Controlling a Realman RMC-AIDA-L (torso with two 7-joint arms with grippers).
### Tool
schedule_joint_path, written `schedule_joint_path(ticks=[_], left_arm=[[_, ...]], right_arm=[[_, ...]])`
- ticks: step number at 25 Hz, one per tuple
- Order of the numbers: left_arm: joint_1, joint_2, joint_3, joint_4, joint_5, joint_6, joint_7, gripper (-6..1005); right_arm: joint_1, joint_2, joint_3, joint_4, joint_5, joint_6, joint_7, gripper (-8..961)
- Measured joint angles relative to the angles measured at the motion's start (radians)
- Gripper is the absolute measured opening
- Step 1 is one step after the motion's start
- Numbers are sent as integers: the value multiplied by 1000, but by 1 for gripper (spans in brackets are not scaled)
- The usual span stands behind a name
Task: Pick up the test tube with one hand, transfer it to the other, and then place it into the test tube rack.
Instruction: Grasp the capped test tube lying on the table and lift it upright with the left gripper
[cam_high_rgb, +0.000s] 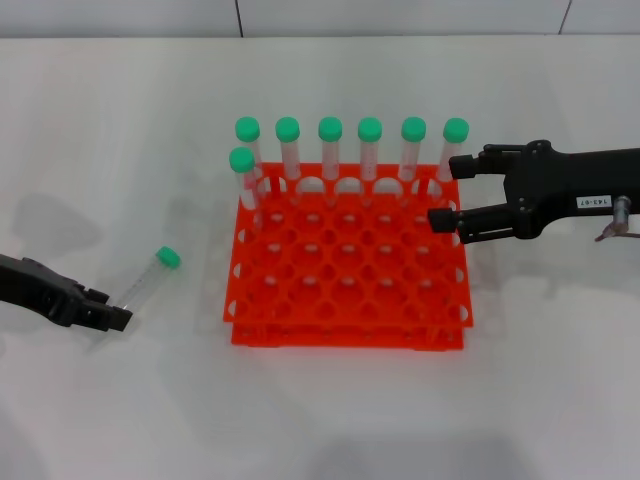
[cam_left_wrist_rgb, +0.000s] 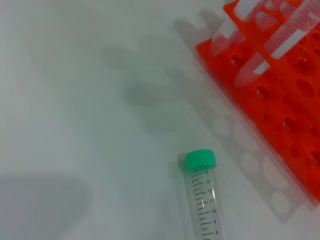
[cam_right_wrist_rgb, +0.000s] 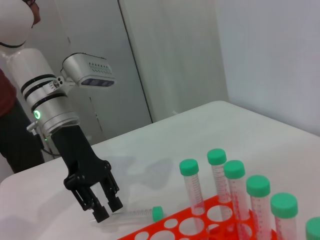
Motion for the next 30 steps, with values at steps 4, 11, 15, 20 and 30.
schedule_joint_path(ticks=[4, 11, 15, 20, 30], left_arm=[[-1, 0, 9, -2, 0, -6, 0, 473], [-3, 0, 12, -15, 9, -12, 0, 471], [-4, 0, 12, -14, 12, -13, 0, 469], [-4, 0, 12, -14, 17, -17, -6, 465], [-7, 0, 12, -14, 25, -23, -7, 396]], right_arm=[[-1, 0, 0, 0, 3, 0, -1, 860], [-4, 0, 0, 1, 5, 0, -3, 860], [-4, 0, 0, 2, 6, 0, -7, 860], [-4, 0, 0, 2, 8, 0, -9, 860], [-4, 0, 2, 2, 8, 0, -12, 859]])
